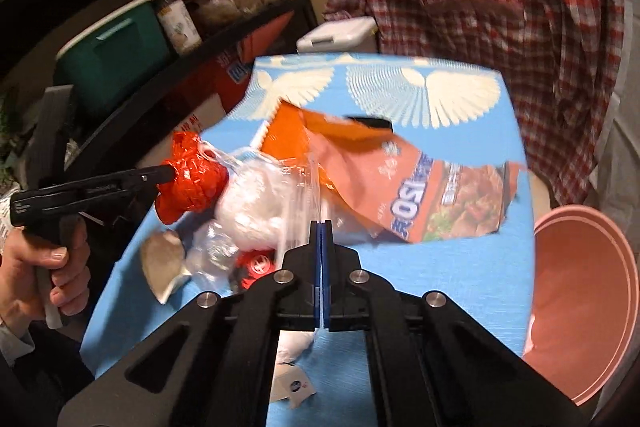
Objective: Collect trash
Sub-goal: 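Reach the left gripper to the red plastic bag and close on it, then lift the red bag with the left gripper and carry it over the pink bin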
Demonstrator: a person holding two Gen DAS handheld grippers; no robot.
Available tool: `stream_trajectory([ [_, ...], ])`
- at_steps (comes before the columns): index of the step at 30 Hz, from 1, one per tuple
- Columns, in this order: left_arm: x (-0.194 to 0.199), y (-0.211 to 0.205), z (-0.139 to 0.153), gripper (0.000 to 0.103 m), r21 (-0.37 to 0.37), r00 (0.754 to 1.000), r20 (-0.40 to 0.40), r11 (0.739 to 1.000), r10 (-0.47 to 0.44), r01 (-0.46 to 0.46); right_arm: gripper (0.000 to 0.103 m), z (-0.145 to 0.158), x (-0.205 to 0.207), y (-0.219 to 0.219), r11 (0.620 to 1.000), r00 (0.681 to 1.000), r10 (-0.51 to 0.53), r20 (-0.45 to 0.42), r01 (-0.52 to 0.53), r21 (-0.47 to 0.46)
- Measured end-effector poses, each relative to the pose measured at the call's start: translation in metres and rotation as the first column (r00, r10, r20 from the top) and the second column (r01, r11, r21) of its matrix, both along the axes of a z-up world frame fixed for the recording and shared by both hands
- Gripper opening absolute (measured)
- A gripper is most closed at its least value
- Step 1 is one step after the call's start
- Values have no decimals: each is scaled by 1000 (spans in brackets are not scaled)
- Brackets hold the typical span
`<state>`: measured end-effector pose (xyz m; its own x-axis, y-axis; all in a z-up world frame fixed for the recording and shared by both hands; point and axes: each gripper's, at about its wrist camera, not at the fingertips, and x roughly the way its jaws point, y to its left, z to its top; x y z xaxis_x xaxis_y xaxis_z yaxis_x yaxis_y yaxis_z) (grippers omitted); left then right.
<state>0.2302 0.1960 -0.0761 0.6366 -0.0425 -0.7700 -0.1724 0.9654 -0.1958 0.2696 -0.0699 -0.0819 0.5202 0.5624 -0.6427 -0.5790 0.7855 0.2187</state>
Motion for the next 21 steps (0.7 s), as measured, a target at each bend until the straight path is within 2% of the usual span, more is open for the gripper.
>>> stream_trajectory([
  [7,-19,-6,30,17,33,997,78,999,28,-30,1,32,-20,-10,999,998,-7,67,4,45],
  [12,-37,-10,50,17,29,990,130,998,48,-52,1,50,-35,-21,997,995,-22,99,14,72],
  [21,-65,-32,79,17,29,976,216,999,33,-40,1,77,-59,-49,993,987,-60,150,43,114],
])
